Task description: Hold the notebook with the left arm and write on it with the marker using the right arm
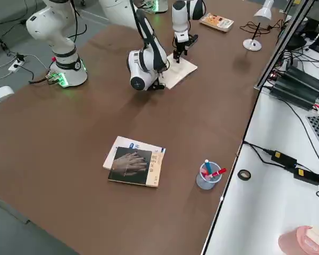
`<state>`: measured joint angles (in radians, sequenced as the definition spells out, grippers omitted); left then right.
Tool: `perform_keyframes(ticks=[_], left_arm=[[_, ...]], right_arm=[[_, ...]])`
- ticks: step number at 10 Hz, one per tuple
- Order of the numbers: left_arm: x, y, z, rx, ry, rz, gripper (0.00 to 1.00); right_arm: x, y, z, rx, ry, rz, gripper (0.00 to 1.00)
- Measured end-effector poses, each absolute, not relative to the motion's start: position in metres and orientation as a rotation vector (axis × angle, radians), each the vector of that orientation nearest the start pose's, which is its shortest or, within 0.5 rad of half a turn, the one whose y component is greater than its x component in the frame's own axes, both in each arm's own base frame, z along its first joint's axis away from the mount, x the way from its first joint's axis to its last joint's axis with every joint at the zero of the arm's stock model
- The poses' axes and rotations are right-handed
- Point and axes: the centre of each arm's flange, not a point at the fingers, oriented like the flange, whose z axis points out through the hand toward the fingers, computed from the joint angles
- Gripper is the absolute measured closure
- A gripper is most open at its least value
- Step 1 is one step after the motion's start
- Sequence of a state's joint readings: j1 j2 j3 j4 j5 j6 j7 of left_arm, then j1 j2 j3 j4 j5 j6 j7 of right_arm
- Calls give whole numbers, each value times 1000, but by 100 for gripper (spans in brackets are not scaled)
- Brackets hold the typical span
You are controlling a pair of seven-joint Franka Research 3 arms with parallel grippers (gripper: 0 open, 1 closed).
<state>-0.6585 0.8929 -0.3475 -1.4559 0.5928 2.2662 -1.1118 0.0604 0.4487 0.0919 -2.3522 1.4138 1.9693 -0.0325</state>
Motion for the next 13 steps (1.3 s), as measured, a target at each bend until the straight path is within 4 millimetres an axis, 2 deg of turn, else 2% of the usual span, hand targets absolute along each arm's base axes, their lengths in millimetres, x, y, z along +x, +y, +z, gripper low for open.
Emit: perform_keyframes(ticks=[5,13], left_arm=[[432,-572,169,-3028,248,-231,0],[432,-572,169,-3028,248,-231,0]], right_arm=[[432,148,132,-1790,1001,844,84],[439,145,131,-1795,975,796,84]])
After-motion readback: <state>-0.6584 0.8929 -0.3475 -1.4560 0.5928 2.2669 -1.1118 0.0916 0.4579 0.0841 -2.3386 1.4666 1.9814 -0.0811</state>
